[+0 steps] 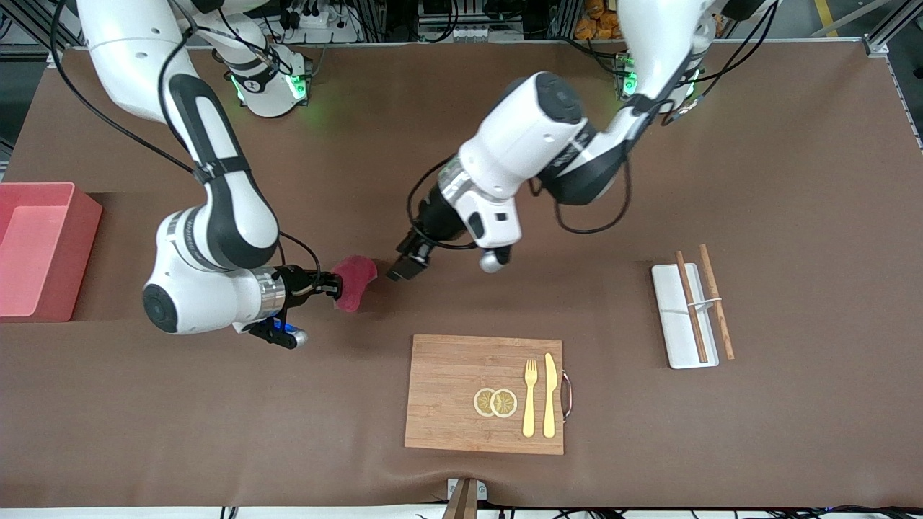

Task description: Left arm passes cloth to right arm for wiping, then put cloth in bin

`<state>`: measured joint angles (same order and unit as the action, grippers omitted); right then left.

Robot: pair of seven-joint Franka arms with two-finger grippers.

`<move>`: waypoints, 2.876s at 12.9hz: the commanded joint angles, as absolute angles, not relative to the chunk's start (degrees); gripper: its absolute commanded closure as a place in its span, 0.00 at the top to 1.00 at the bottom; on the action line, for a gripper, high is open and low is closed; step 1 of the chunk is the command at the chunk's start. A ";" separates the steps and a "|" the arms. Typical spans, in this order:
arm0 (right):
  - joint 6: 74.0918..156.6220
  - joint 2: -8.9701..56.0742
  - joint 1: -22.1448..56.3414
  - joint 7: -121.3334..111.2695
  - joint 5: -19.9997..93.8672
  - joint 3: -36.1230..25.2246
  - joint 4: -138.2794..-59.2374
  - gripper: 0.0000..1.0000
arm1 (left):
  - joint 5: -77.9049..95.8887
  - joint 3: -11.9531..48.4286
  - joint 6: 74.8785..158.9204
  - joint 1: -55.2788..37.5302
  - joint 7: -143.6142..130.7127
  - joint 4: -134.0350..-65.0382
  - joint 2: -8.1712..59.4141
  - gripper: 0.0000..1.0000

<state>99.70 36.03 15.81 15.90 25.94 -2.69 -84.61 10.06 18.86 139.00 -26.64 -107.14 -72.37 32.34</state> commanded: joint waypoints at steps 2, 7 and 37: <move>98.71 36.04 11.89 5.84 13.38 -2.37 -84.37 0.00 | 10.81 19.16 124.06 -17.61 -104.25 -74.09 23.66 1.00; 98.26 36.21 -1.56 -18.68 7.12 -2.37 -84.64 0.00 | 11.33 19.16 100.06 -4.86 -75.03 -74.53 16.09 1.00; 86.48 21.82 8.09 -14.28 8.00 -2.11 -79.63 0.00 | -0.09 5.71 87.36 2.46 -9.76 -84.82 1.84 1.00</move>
